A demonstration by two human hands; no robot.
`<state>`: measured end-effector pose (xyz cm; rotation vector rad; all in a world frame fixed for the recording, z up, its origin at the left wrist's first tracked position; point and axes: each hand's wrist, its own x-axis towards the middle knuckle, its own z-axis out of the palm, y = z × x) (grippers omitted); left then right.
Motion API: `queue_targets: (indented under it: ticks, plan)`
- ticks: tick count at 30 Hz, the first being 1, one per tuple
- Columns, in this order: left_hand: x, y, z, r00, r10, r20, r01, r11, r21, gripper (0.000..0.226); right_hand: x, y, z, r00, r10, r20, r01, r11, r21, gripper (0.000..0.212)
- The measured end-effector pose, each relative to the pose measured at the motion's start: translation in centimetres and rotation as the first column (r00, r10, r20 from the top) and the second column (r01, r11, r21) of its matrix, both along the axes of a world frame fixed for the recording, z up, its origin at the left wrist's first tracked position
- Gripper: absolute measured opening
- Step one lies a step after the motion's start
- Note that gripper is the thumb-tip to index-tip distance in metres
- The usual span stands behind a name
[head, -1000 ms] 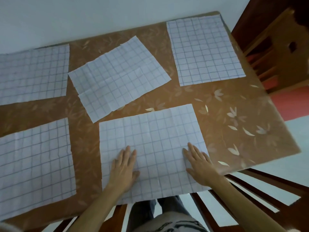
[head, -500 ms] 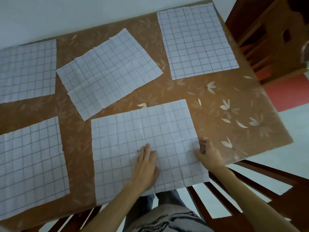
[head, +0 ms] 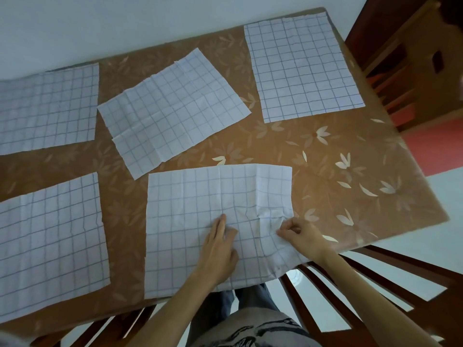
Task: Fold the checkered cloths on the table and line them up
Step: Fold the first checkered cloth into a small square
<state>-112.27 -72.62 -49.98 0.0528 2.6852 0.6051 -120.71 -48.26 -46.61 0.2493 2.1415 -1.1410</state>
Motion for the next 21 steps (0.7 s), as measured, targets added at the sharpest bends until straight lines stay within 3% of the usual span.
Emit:
queue_targets:
  ticks: [2,6,12,16,19,21]
  plan:
    - [0.4,0.3,0.2,1.000,0.005,-0.009,-0.005,1.000,0.024,0.040,-0.1,-0.7,0.9,0.997,-0.075,0.030,0.077,0.993,-0.093,0.016]
    - [0.3,1.1,2.7,0.991,0.134,0.000,-0.129,0.960,0.249,0.034,-0.9,-2.5,3.7,0.992,-0.124,-0.024,0.119,0.981,-0.154,0.033]
    - [-0.5,3.7,8.8,0.948,0.301,0.101,-0.302,0.756,0.580,0.041,-0.6,-5.4,7.7,0.942,-0.128,-0.312,0.087,0.986,-0.142,0.073]
    - [-1.3,4.7,12.4,0.897,0.310,0.316,-0.434,0.477,0.764,0.042,0.7,-7.6,9.5,0.932,-0.067,-0.355,-0.044,0.955,-0.294,0.087]
    - [-2.0,3.4,13.3,0.775,0.391,0.496,-0.605,0.234,0.761,0.036,1.2,-8.9,10.5,0.952,0.027,-0.304,-0.136,0.929,-0.344,0.086]
    - [-2.2,1.9,13.3,0.704,0.465,0.537,-0.667,0.175,0.724,0.032,1.8,-9.6,10.5,0.968,0.087,-0.234,-0.178,0.898,-0.403,0.082]
